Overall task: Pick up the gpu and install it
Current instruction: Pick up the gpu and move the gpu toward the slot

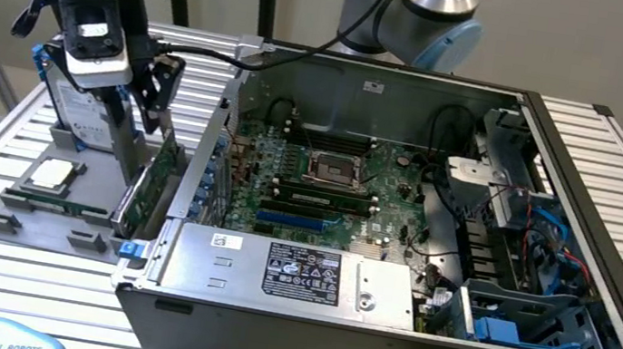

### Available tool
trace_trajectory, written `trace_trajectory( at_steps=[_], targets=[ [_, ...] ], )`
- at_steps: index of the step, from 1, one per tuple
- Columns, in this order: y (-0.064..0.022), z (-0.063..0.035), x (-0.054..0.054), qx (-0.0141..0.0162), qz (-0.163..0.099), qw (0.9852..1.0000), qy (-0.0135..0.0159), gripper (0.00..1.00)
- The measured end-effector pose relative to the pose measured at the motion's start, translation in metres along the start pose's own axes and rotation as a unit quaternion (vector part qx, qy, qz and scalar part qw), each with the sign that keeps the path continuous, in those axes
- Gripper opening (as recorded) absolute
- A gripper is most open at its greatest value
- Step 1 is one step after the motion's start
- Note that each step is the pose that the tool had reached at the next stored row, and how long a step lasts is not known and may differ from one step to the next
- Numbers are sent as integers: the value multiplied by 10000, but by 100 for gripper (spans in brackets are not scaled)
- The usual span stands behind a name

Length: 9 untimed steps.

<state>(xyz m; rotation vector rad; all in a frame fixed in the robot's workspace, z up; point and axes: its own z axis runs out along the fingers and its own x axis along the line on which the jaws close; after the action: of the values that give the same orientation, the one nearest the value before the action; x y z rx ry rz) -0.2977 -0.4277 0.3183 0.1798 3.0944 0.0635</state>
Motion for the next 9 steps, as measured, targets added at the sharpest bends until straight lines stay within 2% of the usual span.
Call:
trace_trajectory(
  at_steps=[5,9],
  targets=[
    [-4,90,3,1,2,10000,-42,48],
    [-7,164,11,3,7,10000,-57,48]
  ],
)
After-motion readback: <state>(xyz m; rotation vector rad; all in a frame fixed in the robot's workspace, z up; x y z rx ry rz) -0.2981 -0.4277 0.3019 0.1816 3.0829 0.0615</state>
